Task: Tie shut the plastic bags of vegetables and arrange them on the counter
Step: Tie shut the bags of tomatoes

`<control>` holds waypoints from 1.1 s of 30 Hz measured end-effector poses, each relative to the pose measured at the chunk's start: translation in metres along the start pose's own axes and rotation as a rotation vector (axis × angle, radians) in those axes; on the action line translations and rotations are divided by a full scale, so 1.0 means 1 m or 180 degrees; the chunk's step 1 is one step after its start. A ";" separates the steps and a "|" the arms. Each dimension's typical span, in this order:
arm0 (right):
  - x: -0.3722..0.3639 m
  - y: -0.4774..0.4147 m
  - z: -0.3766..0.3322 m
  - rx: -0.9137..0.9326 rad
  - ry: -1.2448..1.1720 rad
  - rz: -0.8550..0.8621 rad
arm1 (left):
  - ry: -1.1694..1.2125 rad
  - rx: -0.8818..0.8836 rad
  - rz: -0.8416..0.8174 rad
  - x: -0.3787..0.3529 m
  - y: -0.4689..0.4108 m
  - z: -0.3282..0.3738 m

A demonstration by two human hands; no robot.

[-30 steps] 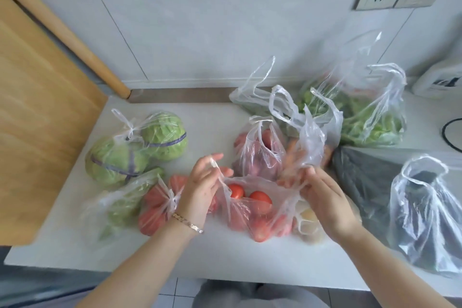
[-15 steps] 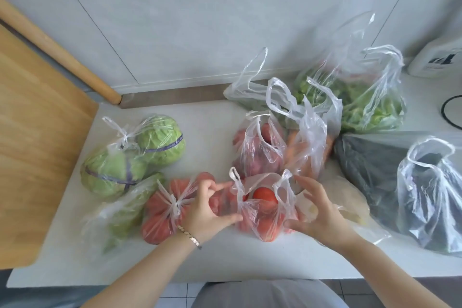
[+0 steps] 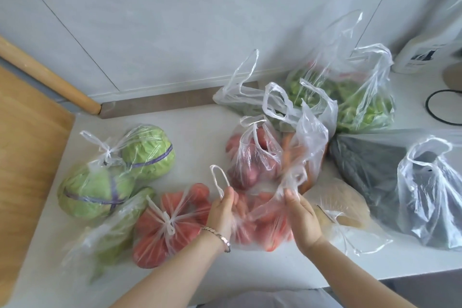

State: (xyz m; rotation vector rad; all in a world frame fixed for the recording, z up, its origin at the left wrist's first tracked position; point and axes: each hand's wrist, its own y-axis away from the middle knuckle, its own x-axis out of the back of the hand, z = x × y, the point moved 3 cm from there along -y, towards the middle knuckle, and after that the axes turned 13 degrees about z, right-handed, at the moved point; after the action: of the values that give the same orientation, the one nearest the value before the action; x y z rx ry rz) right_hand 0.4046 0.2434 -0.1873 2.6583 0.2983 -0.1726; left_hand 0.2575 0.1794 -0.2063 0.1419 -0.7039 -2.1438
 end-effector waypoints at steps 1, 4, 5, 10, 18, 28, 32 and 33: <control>-0.004 -0.002 0.002 -0.0154 -0.0122 0.0141 | 0.0018 0.0213 0.0061 0.000 -0.003 -0.008; -0.016 -0.008 0.007 -0.0486 -0.0391 0.0350 | -0.0236 0.0432 0.0250 0.003 -0.013 -0.027; -0.021 -0.009 0.006 -0.0542 -0.0386 0.0310 | -0.0343 0.0515 0.0267 0.004 -0.017 -0.031; -0.022 -0.017 0.013 -0.0531 0.0813 0.0189 | -0.0867 0.0336 0.0194 -0.005 -0.013 -0.015; -0.034 -0.021 0.011 -0.0625 0.1628 0.0473 | 0.0193 0.0664 0.0135 -0.018 0.003 -0.006; -0.030 -0.008 -0.003 -0.0287 0.0559 0.0834 | -0.0298 -0.0544 -0.0407 -0.033 0.018 0.040; -0.027 -0.002 0.000 -0.0426 0.0431 0.0394 | -0.1019 -0.0117 -0.0606 -0.036 0.014 0.030; -0.025 -0.001 0.002 -0.0507 0.0240 0.0284 | -0.1018 -0.0019 -0.0625 -0.036 0.014 0.031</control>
State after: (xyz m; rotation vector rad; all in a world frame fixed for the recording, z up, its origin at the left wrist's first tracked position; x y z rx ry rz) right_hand 0.3796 0.2386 -0.1850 2.5177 0.2079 -0.0191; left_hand 0.2797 0.2132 -0.1778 -0.1449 -0.8970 -2.3850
